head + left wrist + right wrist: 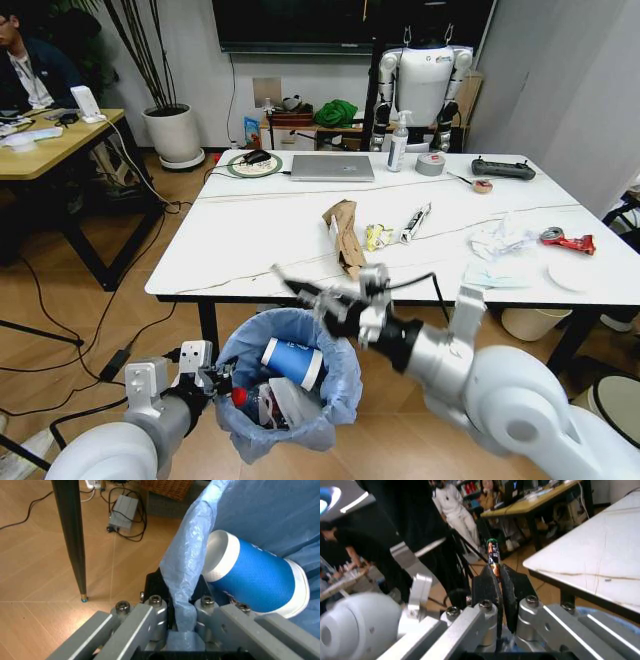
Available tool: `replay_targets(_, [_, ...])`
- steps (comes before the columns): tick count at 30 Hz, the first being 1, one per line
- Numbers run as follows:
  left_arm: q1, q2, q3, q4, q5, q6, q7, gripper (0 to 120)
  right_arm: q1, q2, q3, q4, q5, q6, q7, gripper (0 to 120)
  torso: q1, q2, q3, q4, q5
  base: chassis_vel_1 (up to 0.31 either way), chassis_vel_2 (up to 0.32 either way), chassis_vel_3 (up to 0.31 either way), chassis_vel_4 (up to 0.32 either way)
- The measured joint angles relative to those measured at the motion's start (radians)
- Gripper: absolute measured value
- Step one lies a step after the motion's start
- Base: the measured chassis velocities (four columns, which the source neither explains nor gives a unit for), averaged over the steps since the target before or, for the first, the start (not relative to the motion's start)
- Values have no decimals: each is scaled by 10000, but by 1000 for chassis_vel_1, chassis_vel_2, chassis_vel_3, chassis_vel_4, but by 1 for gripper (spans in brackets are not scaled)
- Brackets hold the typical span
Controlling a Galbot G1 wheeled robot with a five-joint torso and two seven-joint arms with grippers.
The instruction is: Pick up the trash bin and place the trash from the table into it.
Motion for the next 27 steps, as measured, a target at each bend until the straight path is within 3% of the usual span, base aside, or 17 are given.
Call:
replay_targets(4, [-6,-7,18,0,2,0,0,2,-26,-206,-317,-454,-1150,-100,-150,0,0,0,1,1,1,0,0,0,0])
replay_targets(12, [9,-15,23,0,2,0,0,2,-134,-391,-681,-638,-1845,-187,-209,0,0,0,1,0,0,0,0,0,0])
replay_targets(16, [10,-36,38,0,8,0,0,2,-130,-474,-872,-629,-2032,-225,-149,19,0,0,1,1,0,0,0,0,0])
replay_targets(21, [13,-36,28,0,8,0,0,2,-133,-481,-878,-667,-2077,-196,-113,28,0,0,1,0,1,0,0,0,0])
replay_targets(23, [16,-38,21,0,8,0,1,2,-134,-470,-825,-733,-2130,-43,-101,43,0,0,1,0,0,0,0,0,0])
replay_targets(25, [19,-42,21,0,9,0,1,2,-119,-446,-788,-760,-2131,16,-76,46,0,0,1,-1,1,0,0,0,0])
replay_targets(27, [35,-66,23,0,14,0,2,2,79,-235,-593,-872,-1984,136,275,56,0,0,1,-1,1,0,0,0,0])
